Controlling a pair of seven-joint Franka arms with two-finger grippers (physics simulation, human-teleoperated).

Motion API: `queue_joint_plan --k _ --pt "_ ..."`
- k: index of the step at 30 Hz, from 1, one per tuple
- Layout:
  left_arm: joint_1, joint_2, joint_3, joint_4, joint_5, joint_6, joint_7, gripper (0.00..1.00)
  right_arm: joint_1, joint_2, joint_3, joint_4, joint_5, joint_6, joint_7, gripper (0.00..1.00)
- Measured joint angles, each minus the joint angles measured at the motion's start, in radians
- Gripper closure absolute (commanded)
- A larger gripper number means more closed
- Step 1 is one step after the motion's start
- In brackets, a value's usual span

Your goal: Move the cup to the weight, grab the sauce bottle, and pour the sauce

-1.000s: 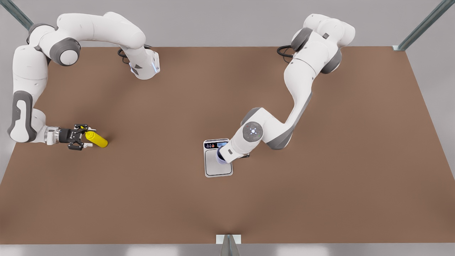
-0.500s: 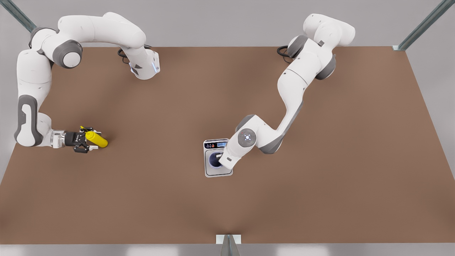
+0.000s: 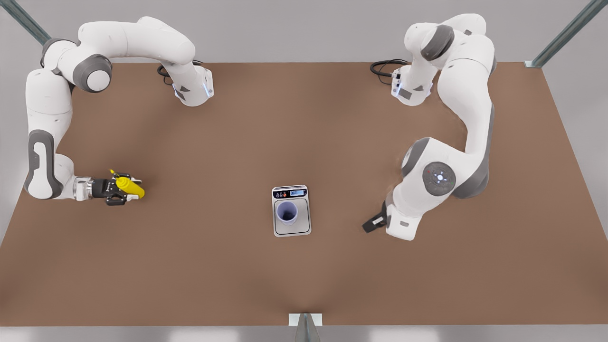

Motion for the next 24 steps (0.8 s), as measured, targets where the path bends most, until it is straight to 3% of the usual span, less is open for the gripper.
queue_joint_plan --k 2,4,6,11,16,18,20,24 --pt "0.093 -0.091 0.004 -0.065 0.067 -0.126 0.096 0.0 0.0 0.0 0.0 0.0 0.0 0.0 0.0 0.35" --pt "0.137 -0.372 0.024 -0.427 0.056 -0.106 0.188 0.0 -0.001 0.001 0.0 0.0 0.0 0.0 0.0 0.35" --pt "0.144 -0.483 0.039 -0.54 0.022 -0.08 0.268 0.0 -0.004 0.001 -0.001 0.0 0.0 0.0 0.0 0.35" --pt "0.163 -0.539 0.054 -0.551 -0.034 -0.069 0.435 0.0 0.003 -0.014 0.011 0.002 0.001 -0.005 0.0 0.35" --pt "0.22 -0.553 0.052 -0.518 -0.113 -0.129 0.562 0.0 0.124 -0.072 0.019 0.013 0.012 -0.005 0.02 0.35" --pt "0.224 -0.551 0.053 -0.518 -0.136 -0.138 0.604 0.0 0.175 -0.091 0.019 0.019 0.029 -0.003 0.04 0.42" --pt "0.229 -0.55 0.053 -0.517 -0.151 -0.143 0.642 0.0 0.215 -0.099 0.019 0.037 0.041 0.0 0.063 0.76" --pt "0.238 -0.549 0.054 -0.517 -0.166 -0.149 0.706 0.0 0.304 -0.123 0.017 0.073 0.062 0.012 0.117 0.79"
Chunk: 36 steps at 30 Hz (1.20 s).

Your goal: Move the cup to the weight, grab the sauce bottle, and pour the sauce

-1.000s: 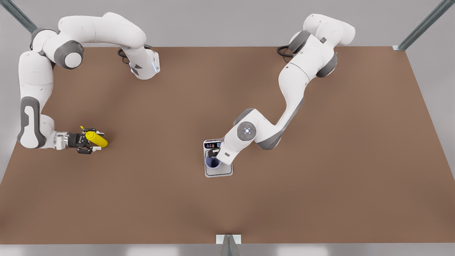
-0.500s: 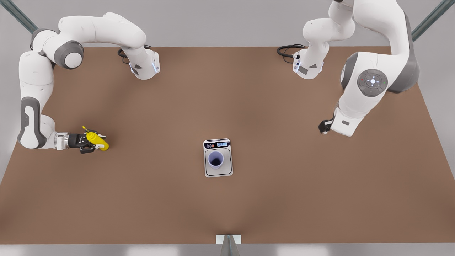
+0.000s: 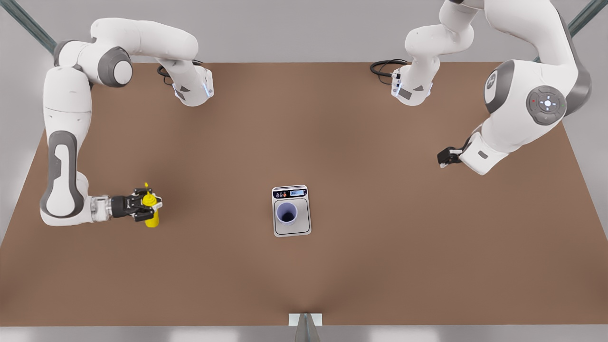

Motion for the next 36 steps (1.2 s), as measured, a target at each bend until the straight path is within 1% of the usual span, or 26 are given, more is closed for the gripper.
queue_joint_plan --k 3,7,11,14,18,24,29,36 --pt "0.01 0.001 0.0 0.0 -0.012 -0.001 0.042 0.0 0.103 -0.036 -0.001 0.012 0.026 0.027 0.056 0.79" --pt "0.016 0.001 0.0 0.0 -0.019 -0.002 0.088 0.0 0.244 -0.045 -0.002 0.027 0.07 0.091 0.143 0.79" --pt "0.011 0.0 -0.005 0.001 -0.025 -0.002 0.125 0.0 0.408 -0.048 -0.039 0.102 0.056 0.184 0.26 0.79" --pt "0.004 0.0 -0.007 0.002 -0.027 -0.001 0.148 0.0 0.489 -0.051 -0.051 0.192 -0.064 0.253 0.38 0.79" --pt "0.01 0.003 -0.007 0.002 -0.028 0.0 0.173 0.0 0.61 -0.075 -0.054 0.305 -0.312 0.311 0.58 0.79" --pt "0.013 0.006 -0.007 0.0 -0.029 0.001 0.202 0.0 0.812 -0.073 -0.054 0.356 -0.656 0.387 0.946 0.79" --pt "0.004 0.009 -0.008 0.0 -0.028 0.004 0.219 0.0 0.857 -0.025 -0.054 0.405 -0.813 0.429 1.243 0.79" --pt "0.004 0.014 -0.008 0.0 -0.028 0.02 0.237 0.0 0.891 0.031 -0.06 0.421 -0.942 0.486 1.559 0.79"
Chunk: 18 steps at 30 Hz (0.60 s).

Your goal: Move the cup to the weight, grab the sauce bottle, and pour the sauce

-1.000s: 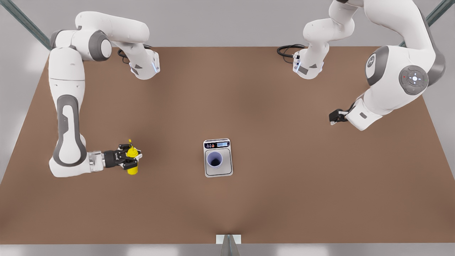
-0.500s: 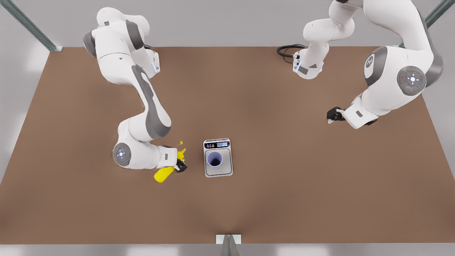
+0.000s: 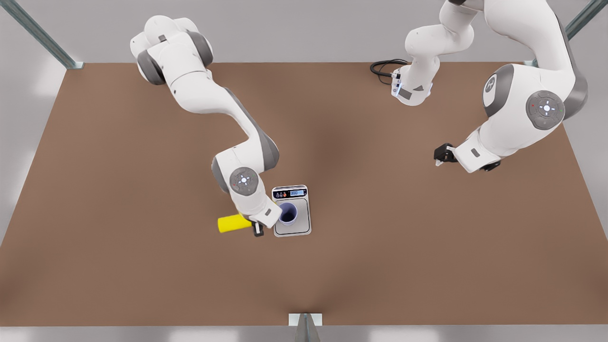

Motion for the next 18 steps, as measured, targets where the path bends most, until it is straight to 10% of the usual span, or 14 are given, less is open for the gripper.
queue_joint_plan --k 18 --pt "0.001 0.017 0.0 0.0 0.0 0.031 0.024 0.0 0.077 0.068 -0.016 -0.003 -0.183 0.063 0.414 0.79"
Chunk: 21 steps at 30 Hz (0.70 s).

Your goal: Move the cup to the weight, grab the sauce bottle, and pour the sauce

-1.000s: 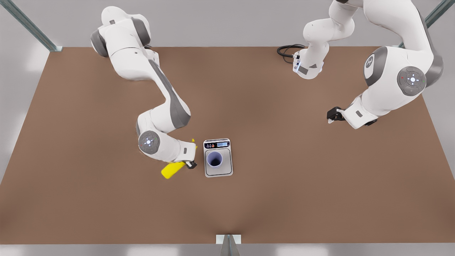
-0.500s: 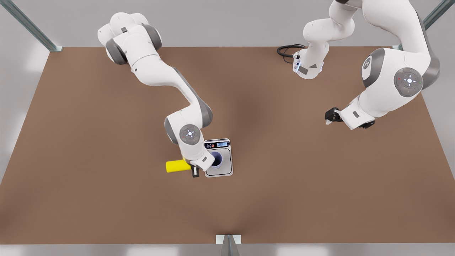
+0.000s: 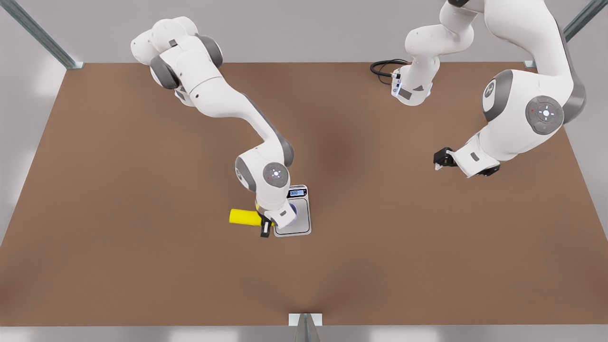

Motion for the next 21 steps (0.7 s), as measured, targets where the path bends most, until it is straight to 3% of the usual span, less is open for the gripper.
queue_joint_plan --k 21 --pt "-0.001 -0.001 -0.011 0.0 0.001 0.002 0.009 0.0 0.045 0.005 0.003 -0.039 -0.173 0.001 0.156 0.79"
